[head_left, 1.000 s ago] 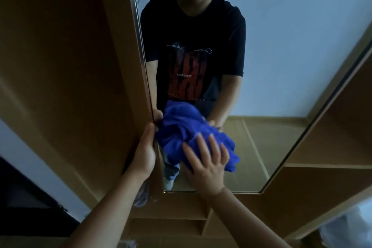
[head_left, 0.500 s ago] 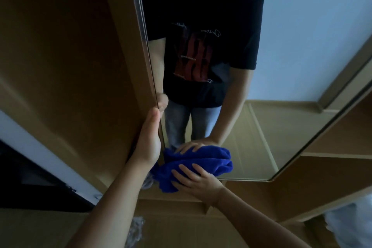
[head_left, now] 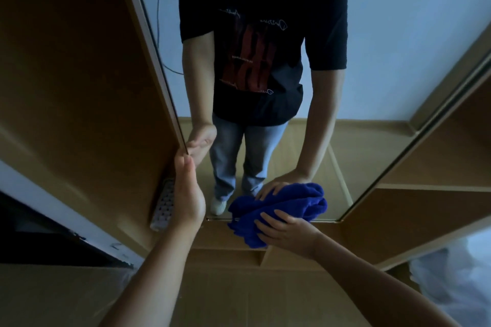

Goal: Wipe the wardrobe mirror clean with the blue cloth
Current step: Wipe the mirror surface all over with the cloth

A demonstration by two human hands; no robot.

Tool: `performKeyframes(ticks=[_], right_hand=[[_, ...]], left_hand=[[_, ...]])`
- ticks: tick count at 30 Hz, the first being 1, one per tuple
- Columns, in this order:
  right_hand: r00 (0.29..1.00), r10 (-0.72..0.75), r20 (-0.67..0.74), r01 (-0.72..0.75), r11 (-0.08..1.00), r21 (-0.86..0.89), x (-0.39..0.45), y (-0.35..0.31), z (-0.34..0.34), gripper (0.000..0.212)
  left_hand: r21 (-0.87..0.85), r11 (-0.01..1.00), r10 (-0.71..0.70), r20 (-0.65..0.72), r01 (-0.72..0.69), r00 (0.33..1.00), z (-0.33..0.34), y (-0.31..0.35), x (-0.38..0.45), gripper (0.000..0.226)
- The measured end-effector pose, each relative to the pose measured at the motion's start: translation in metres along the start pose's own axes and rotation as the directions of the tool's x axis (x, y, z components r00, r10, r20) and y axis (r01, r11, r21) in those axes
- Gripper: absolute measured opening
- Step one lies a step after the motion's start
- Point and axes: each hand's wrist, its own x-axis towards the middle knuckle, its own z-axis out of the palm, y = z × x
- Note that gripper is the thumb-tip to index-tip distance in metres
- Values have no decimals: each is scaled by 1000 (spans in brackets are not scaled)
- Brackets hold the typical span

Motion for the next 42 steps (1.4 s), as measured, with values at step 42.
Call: performKeyframes(ticks=[42], right_hand=[[183, 778, -601, -768, 495, 407, -121, 243, -180, 56]], left_hand=[[-127, 965, -249, -172, 229, 953, 2, 45, -9, 69]])
